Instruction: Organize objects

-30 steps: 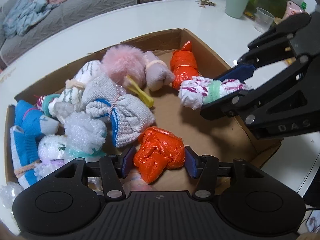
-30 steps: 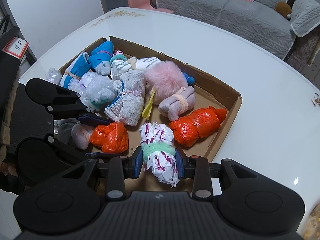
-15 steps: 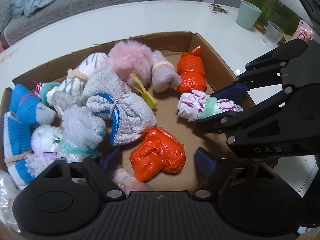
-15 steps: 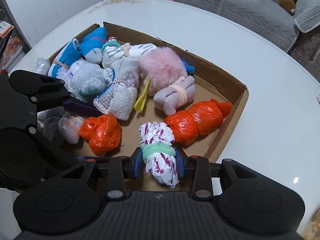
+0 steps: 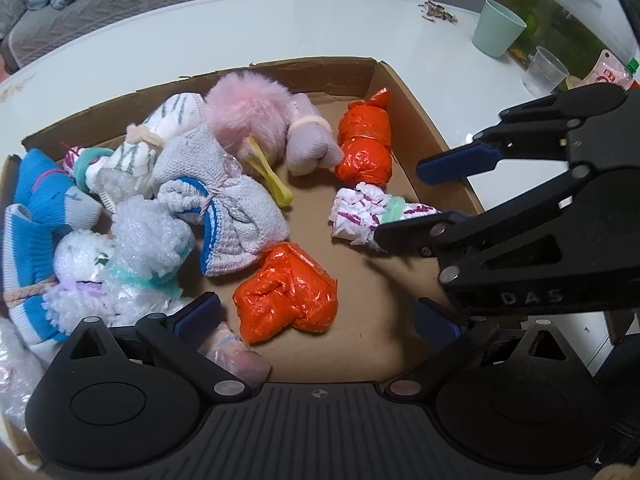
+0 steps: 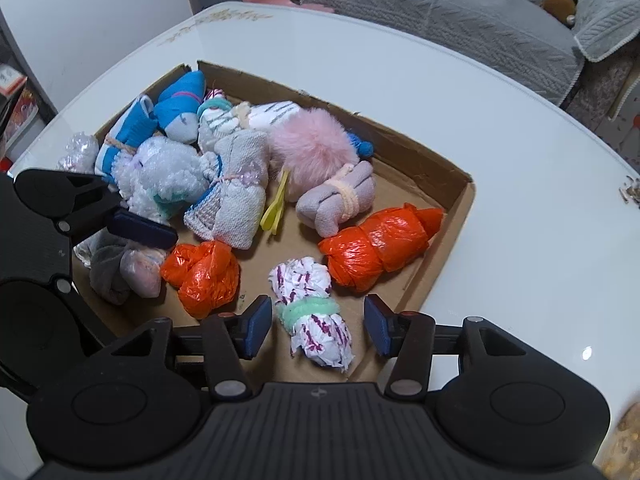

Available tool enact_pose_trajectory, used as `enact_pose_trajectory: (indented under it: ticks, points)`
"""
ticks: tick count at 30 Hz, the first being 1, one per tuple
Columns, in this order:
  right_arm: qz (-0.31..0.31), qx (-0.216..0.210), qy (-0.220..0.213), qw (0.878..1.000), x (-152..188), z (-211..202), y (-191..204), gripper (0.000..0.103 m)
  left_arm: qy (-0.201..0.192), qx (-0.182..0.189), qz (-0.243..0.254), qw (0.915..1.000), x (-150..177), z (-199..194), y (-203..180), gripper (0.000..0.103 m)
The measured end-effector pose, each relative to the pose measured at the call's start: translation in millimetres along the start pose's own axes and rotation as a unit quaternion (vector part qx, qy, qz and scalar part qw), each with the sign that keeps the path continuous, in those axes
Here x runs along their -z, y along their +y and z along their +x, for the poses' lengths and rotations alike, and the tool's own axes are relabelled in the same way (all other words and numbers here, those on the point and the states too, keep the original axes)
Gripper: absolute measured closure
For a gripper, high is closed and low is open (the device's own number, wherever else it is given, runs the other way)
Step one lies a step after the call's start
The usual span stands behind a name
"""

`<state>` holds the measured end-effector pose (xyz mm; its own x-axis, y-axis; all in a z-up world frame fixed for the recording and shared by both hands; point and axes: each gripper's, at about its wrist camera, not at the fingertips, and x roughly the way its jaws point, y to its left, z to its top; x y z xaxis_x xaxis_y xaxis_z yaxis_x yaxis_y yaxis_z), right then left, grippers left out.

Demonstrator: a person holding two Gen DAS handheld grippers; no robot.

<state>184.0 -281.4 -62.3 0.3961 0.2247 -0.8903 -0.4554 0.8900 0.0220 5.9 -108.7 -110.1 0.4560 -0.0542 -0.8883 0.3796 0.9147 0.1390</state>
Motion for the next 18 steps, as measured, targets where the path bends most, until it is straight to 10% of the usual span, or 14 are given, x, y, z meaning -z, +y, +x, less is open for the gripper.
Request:
enact_pose_trajectory:
  ticks: [18]
  points:
    - [0.067, 0.008, -0.073, 0.995, 9.6, -48.1, -1.4, 0.031, -0.038, -0.063, -0.04, 0.9965, 23.8, -83.0, -1.9, 0.001]
